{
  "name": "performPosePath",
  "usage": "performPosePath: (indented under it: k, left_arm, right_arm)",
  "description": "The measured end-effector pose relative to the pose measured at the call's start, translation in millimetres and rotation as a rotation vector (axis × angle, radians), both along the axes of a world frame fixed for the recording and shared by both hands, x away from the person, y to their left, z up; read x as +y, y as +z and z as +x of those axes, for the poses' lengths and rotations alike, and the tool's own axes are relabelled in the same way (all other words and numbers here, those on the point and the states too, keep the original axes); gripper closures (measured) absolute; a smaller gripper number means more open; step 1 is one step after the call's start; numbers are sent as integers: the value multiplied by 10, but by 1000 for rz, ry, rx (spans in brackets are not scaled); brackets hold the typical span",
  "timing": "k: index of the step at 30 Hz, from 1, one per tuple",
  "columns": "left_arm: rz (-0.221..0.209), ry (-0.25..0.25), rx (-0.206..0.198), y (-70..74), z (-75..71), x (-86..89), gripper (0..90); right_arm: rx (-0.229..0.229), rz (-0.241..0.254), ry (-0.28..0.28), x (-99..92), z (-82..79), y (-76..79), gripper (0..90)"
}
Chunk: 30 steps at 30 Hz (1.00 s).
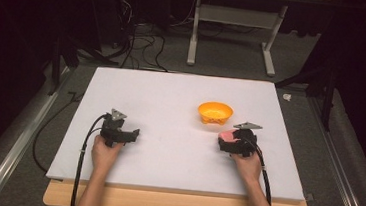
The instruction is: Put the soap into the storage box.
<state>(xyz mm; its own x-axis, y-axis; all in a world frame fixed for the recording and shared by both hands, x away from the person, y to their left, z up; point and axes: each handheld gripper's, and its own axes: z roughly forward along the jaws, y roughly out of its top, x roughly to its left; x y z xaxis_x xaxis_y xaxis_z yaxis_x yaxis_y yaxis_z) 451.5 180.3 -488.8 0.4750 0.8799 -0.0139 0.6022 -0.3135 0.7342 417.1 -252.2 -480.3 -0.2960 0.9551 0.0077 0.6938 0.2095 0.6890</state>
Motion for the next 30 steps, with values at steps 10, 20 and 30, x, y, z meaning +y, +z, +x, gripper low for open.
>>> performPosePath:
  k: [10,20,30]
  left_arm:
    - [0,0,0,0,0,0,166]
    - [0,0,0,0,0,0,165]
    - [1,0,0,0,-1,0,166]
  right_arm:
    - [-5,9,4,4,-37,50,138]
    - [-16,13,28,27,-100,123,138]
    - [-41,59,46,32,-184,269,138]
